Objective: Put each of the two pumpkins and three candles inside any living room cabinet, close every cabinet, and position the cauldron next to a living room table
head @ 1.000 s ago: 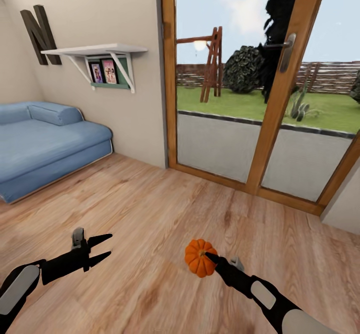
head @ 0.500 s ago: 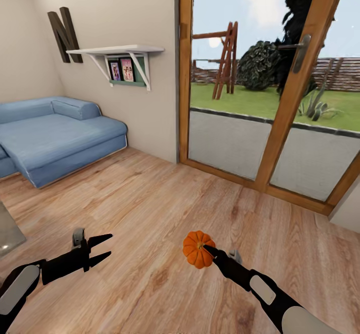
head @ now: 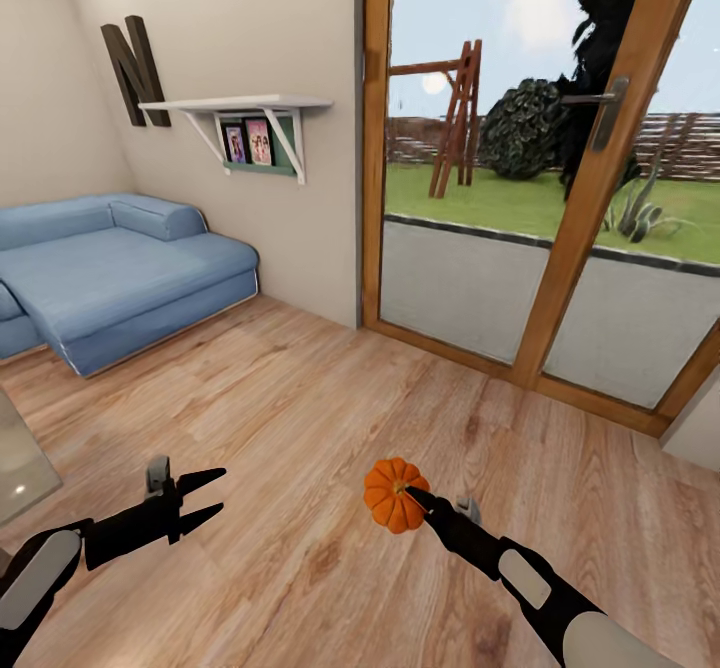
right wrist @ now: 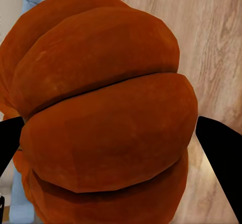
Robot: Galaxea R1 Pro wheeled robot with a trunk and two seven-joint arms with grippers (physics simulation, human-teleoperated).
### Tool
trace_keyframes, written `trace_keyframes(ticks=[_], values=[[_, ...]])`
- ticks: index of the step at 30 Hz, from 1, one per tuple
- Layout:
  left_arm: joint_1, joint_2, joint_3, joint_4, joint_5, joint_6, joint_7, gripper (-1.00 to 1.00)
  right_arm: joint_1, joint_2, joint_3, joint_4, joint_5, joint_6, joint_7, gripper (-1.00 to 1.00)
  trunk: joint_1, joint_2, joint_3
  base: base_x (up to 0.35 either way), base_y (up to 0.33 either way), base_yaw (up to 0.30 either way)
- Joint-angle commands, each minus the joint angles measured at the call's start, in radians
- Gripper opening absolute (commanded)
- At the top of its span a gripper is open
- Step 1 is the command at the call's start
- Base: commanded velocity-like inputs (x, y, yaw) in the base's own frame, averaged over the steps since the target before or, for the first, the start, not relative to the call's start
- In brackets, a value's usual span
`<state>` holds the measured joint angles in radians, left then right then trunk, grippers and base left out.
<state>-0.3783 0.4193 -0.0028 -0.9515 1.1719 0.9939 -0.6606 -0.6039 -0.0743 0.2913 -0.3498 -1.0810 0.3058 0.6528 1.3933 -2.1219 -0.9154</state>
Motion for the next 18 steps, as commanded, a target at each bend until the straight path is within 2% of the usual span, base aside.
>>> trace_keyframes(ticks=[1,7,18], values=[[-0.001,0.0,0.0,0.0,-0.001,0.003,-0.004,1.0,-0.001,-0.001,0.004,0.0,-0.01,0.006,0.001,-1.0,-0.004,0.007,0.002,-0.02,0.0,0.0],[-0.001,0.0,0.0,-0.001,-0.004,0.003,-0.004,1.0,-0.001,-0.001,0.005,0.0,-0.01,0.006,-0.005,-1.0,-0.027,0.049,0.021,-0.199,0.0,0.045],[-0.001,-0.001,0.0,-0.001,-0.003,0.003,-0.004,1.0,0.0,-0.001,0.005,0.0,-0.011,0.009,-0.019,-1.0,-0.069,0.126,0.049,-0.314,0.0,0.241]])
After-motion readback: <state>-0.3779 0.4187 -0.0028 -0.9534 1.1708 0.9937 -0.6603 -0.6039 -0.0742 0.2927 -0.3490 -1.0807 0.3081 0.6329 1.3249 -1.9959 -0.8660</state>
